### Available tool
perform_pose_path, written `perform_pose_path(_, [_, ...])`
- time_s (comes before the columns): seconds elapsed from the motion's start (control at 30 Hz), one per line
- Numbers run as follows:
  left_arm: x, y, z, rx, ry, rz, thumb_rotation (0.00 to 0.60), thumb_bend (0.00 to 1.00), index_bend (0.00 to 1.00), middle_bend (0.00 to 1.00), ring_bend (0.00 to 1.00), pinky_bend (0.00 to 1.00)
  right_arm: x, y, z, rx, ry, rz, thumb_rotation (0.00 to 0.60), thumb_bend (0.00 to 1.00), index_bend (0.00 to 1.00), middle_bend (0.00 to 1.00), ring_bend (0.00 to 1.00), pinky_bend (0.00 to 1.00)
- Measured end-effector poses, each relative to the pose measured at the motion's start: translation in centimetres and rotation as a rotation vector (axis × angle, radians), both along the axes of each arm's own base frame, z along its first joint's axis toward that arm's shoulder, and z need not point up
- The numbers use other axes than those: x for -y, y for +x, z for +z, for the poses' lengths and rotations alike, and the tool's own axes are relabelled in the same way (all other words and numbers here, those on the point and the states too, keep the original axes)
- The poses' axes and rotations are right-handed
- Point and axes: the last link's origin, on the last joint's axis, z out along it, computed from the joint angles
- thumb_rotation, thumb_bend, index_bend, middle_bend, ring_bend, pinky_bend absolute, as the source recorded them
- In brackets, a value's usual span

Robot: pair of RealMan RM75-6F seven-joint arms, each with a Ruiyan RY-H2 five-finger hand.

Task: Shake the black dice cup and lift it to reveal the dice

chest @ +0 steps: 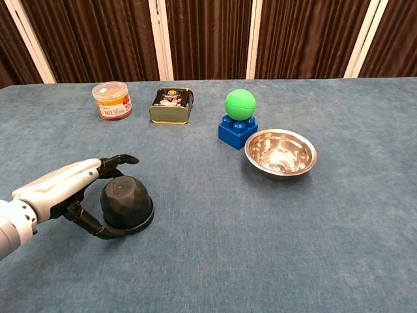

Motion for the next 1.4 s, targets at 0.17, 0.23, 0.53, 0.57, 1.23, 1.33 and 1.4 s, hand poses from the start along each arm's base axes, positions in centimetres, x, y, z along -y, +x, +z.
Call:
perform_pose_path(0.17, [-0.2,0.1,-0.1,-0.002,0.002,0.003,0.600,0.24,0.10,0.24,0.00,0.04,-0.1,0.0,0.1,0.001,0.004,-0.002,0.600,0.18,0.03,0.00,0.01,0.00])
perform_pose_path(0.23, [-0.2,0.1,-0.2,-0.003,0.000,0.003,0.600,0.24,0.11,0.25,0.00,0.05,-0.1,-0.1,0.1,0.002,0.005,-0.003,0.600,0.18,0.03,0.00,0.01,0.00])
perform_pose_path(0.53, [-0.1,0.4,-0.6,-0.015,-0.012,-0.001,0.600,0.30,0.18,0.29,0.00,0.05,-0.3,-0.2,0.4,0.006,0.012,-0.010,0.600,0.18,0.03,0.00,0.01,0.00])
perform_pose_path(0.57, [-0.1,0.4,-0.7,-0.017,-0.013,-0.001,0.600,0.31,0.20,0.31,0.00,0.05,-0.3,-0.3,0.5,0.007,0.011,-0.011,0.600,0.18,0.03,0.00,0.01,0.00])
perform_pose_path(1.23, [0.0,1.1,1.8,0.028,0.038,-0.029,0.600,0.37,0.35,0.41,0.00,0.05,0.0,0.2,0.0,0.005,0.019,-0.007,0.600,0.18,0.03,0.00,0.01,0.00])
perform_pose_path(1.33, [0.0,1.8,3.0,0.034,0.065,-0.050,0.600,0.37,0.36,0.42,0.00,0.05,0.0,0.2,-0.1,0.005,0.019,-0.009,0.600,0.18,0.03,0.00,0.01,0.00])
perform_pose_path(1.4, [0.0,2.2,3.7,0.027,0.084,-0.067,0.600,0.37,0.36,0.43,0.00,0.05,0.0,0.1,0.0,0.005,0.017,-0.011,0.600,0.18,0.03,0.00,0.01,0.00])
